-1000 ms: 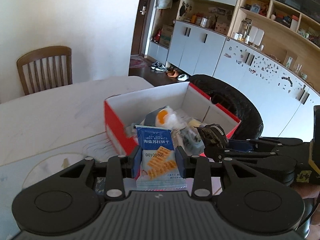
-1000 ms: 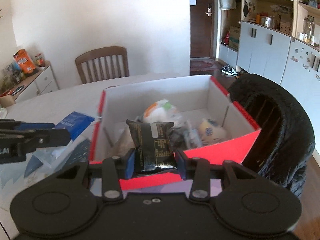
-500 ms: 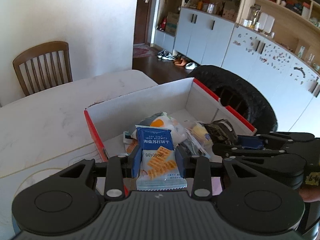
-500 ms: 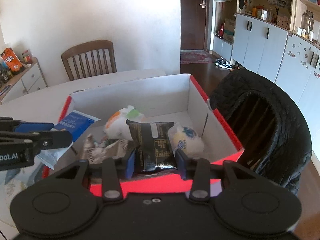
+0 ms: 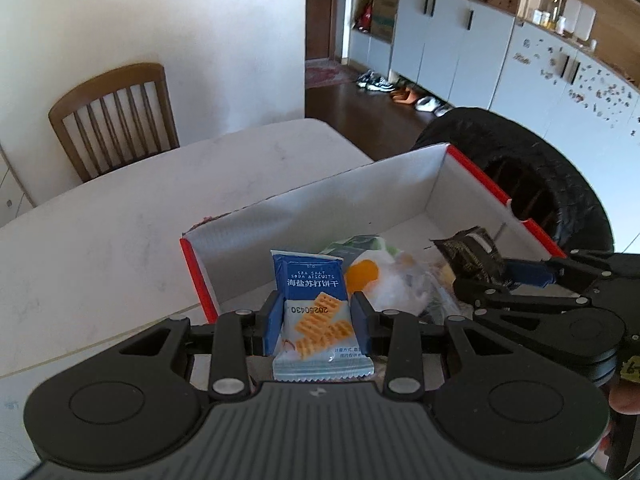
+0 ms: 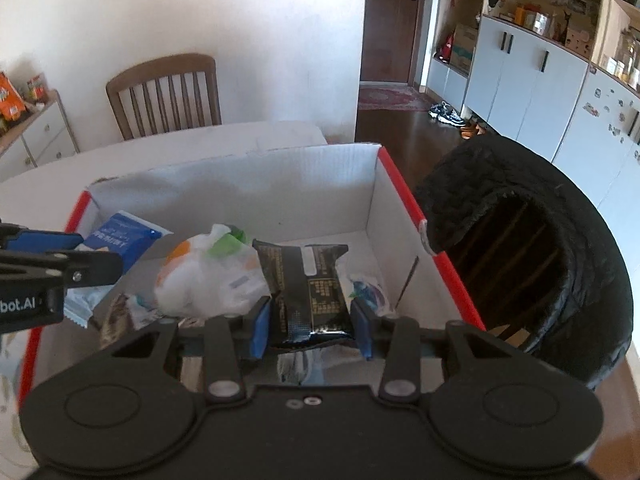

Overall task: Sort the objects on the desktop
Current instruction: 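Carry the cracker packet and snack bar with both tools into the red box, then open both tools to drop the cracker packet and snack bar in the box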

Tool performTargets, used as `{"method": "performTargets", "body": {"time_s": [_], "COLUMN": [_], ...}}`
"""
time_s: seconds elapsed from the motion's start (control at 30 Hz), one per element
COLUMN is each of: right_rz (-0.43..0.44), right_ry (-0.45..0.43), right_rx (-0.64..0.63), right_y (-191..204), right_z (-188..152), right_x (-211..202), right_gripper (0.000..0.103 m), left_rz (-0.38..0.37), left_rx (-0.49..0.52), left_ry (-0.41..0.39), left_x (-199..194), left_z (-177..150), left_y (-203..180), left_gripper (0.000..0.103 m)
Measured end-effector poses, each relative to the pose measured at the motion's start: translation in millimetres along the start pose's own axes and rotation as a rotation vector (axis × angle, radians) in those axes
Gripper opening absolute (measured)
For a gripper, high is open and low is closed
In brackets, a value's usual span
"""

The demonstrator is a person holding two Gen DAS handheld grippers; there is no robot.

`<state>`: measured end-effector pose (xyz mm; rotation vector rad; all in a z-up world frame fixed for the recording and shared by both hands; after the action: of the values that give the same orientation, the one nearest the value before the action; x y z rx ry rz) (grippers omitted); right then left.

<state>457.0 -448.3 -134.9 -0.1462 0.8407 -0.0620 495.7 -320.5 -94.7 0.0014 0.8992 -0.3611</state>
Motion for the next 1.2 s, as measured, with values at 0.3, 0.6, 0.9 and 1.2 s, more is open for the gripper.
{"method": "performTargets", "body": {"time_s": [0.3,0.6,0.9,1.2], "right_rz": [-0.032,-0.022,0.020,0.051], "right_ry": [0.023,0.039,0.052,0.035], "right_rx": [-0.068,-0.137,-0.126,-0.119], "right_y": [5.8,9.7,2.4,-4.2], "right_z": [2.3,-8.4,-11.5,-18.4], "right_x": [26.3,33.7,28.8,10.9], "right_gripper": [0.041,0.042,0.056,0.065], "left_rz": [0.015,0.009,-0.027,-0.059], "left_rx": [0.018,0.020,0.001,-0.008], "left_ry": [0.068,0.156,0.189,0.141], "left_x": [19.4,33.1,36.4,21.4], "left_z": [-3.9,-16.6,-32.0,-30.5], "left_y": [1.9,8.7,6.7,-0.1], "left_gripper": [0.035,0.036,0.041,0.065]}}
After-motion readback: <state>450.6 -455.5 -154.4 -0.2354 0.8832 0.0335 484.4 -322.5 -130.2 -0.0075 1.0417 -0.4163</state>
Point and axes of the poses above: each gripper's, at about its wrist camera, not at the fingertips, and x roughly the way its jaws point, y to its left, z to its top, the point moved 9 cm from there along x, roughly the way its jaws point, and after that the axes turned 10 degrees about -z, right-handed, at the moved point
